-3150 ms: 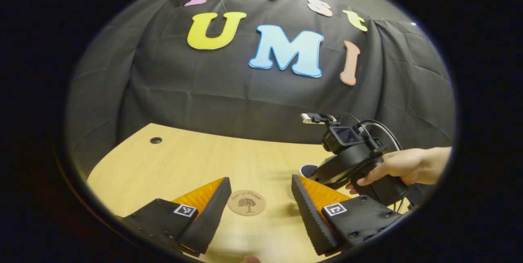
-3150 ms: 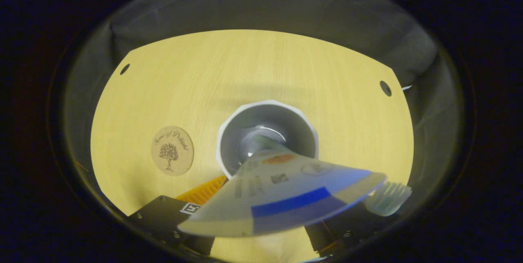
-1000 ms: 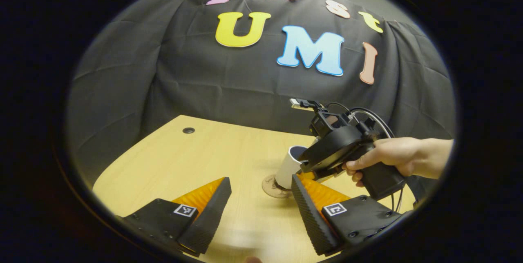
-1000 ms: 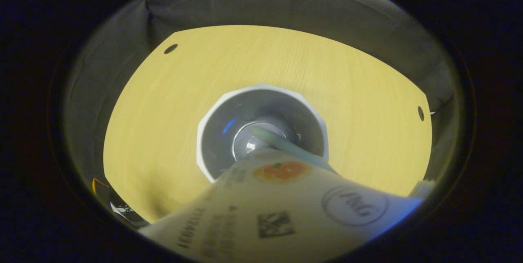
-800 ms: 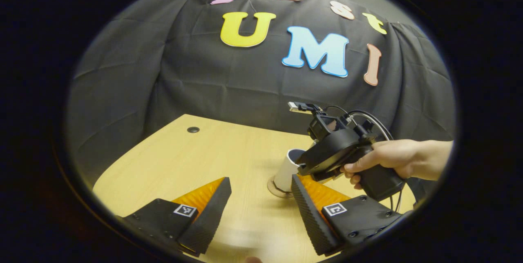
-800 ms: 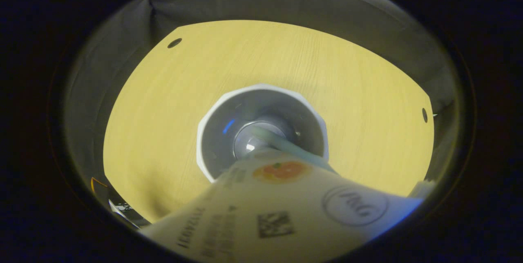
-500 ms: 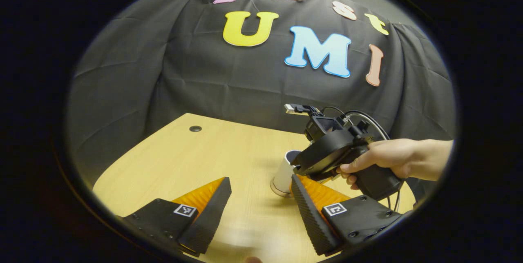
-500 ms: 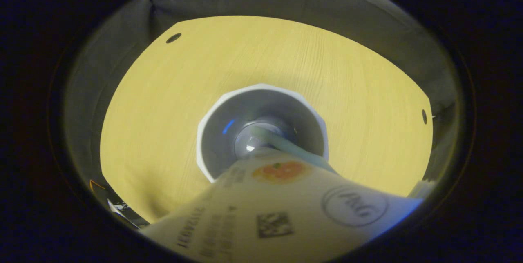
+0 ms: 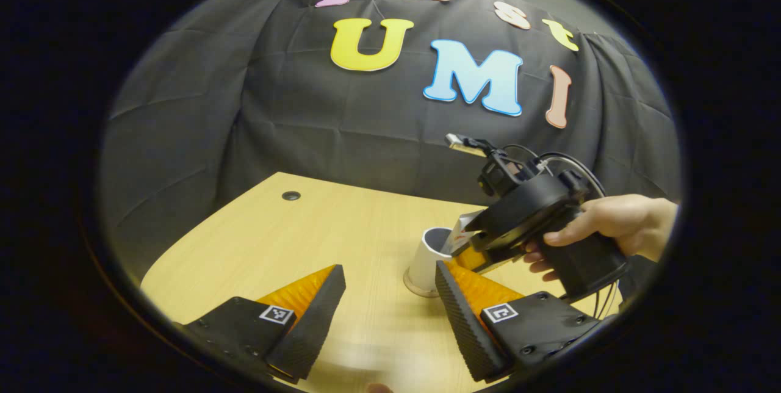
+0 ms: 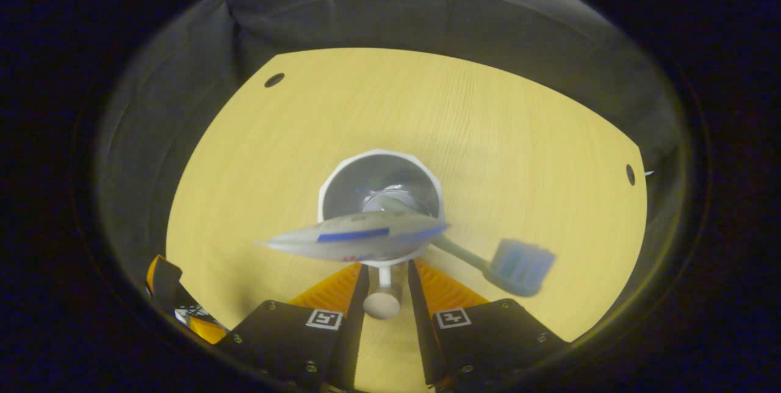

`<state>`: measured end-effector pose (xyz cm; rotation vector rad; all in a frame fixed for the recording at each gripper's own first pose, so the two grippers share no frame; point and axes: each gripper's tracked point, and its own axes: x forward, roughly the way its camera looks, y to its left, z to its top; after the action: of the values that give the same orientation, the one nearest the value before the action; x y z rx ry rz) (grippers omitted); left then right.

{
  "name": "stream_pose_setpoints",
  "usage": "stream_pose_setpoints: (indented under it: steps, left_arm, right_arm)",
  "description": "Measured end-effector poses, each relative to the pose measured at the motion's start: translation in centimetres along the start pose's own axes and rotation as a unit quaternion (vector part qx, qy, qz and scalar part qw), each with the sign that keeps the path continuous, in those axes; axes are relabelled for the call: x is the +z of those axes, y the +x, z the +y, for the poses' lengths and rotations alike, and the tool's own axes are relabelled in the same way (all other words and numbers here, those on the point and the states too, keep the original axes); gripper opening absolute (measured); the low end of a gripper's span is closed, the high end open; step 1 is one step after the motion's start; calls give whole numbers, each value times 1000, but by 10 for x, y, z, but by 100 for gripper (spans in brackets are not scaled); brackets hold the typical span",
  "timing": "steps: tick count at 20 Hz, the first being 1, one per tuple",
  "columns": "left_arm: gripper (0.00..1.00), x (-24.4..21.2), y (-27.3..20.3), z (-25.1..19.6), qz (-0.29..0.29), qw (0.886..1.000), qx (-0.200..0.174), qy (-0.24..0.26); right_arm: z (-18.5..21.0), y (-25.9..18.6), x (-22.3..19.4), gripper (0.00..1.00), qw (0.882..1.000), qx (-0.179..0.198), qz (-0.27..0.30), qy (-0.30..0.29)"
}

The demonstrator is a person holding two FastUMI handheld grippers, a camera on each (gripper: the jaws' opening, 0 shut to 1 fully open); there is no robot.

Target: Put the toothbrush and toothpaste on the desktop into the cup, then pick up the cup and place it on the coaster on the desktop.

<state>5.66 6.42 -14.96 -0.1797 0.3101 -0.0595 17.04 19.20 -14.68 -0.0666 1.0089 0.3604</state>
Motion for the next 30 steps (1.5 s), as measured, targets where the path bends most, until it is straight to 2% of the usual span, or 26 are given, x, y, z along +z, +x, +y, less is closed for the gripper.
stream_pose_setpoints:
  steps: [2, 4, 5, 11, 13, 16, 18, 19, 21, 23, 27, 30]
  left_arm:
    - [96, 3, 4, -9, 1, 1000, -7, 5]
    - [96, 12, 7, -20, -8, 1000, -16, 16]
    - [94, 16, 9, -26, -12, 1000, -19, 22]
    - [96, 43, 21, -80, -38, 997, -57, 41]
    - [96, 44, 22, -97, -40, 996, -66, 40]
    - [96, 49, 21, -120, -43, 995, -76, 36]
    - [96, 55, 19, -131, -50, 995, -77, 44]
    - [96, 57, 18, -136, -52, 995, -76, 47]
    - [94, 61, 14, -143, -54, 995, -74, 46]
    - [96, 68, 10, -151, -59, 995, -71, 47]
    - [96, 79, 1, -163, -73, 994, -61, 56]
    - [94, 85, -7, -170, -86, 994, -46, 51]
  right_arm:
    - [-8, -20, -9, 53, 1000, 5, -14, 6]
    - [-10, -37, -17, 53, 999, 16, -30, 22]
    - [-15, -48, -23, 53, 999, 17, -38, 31]
    - [-59, -117, -38, 53, 989, -4, -139, 59]
    - [-75, -139, -44, 69, 984, -17, -163, 68]
    - [-95, -160, -56, 76, 977, -26, -189, 93]
    - [-108, -170, -62, 89, 971, -30, -208, 113]
    - [-115, -174, -63, 89, 968, -34, -219, 120]
    - [-129, -179, -63, 89, 959, -44, -248, 130]
    - [-143, -187, -64, 89, 948, -57, -282, 137]
    - [-166, -224, -57, 89, 917, -91, -372, 117]
    - [-168, -254, -50, 89, 890, -104, -435, 85]
